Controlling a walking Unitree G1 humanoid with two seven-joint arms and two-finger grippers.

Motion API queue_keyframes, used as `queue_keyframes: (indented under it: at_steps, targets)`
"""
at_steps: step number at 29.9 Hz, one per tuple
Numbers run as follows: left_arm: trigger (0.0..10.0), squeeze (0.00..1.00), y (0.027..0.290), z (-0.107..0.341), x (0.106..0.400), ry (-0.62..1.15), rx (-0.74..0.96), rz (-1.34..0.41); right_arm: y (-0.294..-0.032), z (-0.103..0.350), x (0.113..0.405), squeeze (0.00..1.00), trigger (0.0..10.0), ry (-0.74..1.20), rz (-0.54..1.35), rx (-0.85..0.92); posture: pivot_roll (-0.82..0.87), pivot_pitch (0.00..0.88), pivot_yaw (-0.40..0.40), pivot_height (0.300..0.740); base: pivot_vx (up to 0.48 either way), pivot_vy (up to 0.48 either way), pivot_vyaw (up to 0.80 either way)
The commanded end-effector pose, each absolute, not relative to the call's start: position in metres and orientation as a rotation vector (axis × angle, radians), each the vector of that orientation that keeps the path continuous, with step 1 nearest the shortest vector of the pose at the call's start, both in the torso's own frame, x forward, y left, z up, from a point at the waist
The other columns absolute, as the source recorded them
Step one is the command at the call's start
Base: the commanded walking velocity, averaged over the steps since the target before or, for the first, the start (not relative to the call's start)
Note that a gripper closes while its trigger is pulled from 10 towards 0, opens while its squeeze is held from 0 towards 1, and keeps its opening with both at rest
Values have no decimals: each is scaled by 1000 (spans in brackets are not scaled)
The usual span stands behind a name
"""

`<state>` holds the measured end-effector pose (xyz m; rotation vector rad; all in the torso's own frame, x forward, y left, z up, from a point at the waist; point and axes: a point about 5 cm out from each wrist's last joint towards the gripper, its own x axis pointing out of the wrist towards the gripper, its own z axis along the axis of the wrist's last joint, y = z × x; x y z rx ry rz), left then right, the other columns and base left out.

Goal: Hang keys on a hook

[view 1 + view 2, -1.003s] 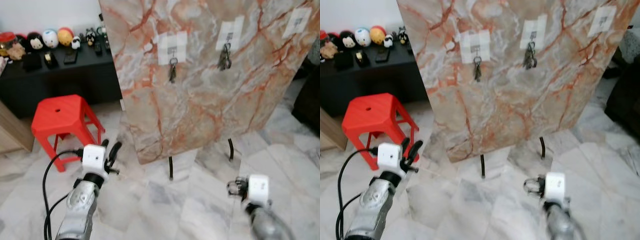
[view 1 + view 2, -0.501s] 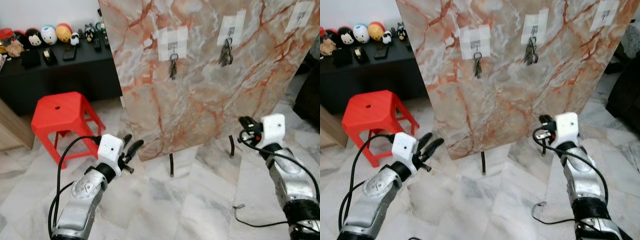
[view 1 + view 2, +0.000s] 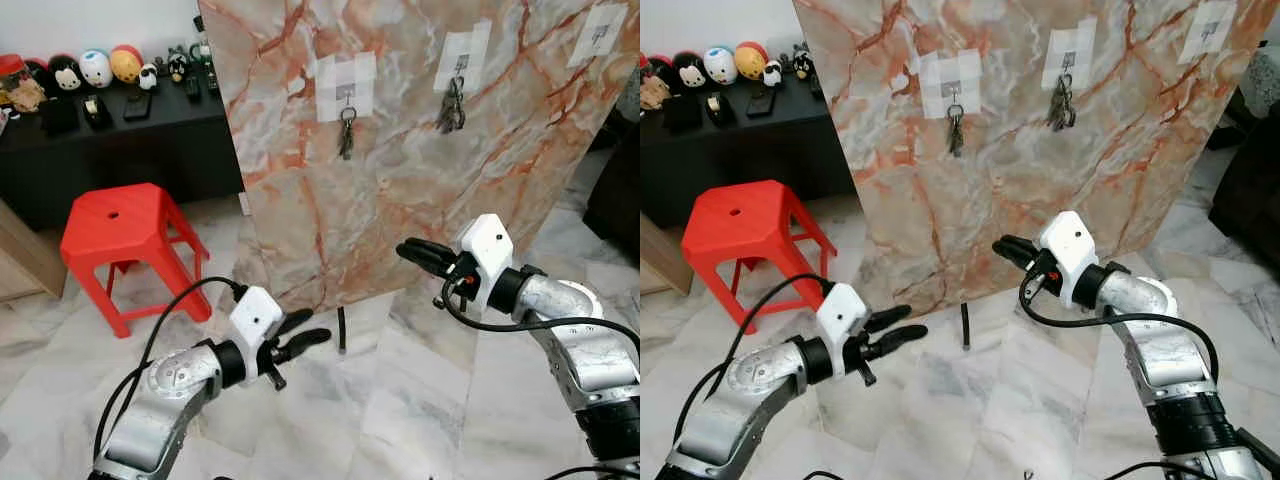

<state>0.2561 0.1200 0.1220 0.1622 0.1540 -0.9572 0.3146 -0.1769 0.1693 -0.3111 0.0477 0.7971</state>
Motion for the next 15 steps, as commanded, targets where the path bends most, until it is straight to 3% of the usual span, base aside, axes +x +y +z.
queue_keyframes:
  at_steps: [1, 15]
  targets:
    - [10000, 0, 112, 131, 256, 126, 158, -1004, -168, 177, 314, 0, 10000, 27, 829, -306, -80, 50, -33, 740, 0, 0, 0]
    - [10000, 0, 91, 142, 274, 52, 180, -1039, -137, 186, 326, 0, 10000, -31, 881, -240, -68, 0, -32, 740, 0, 0, 0]
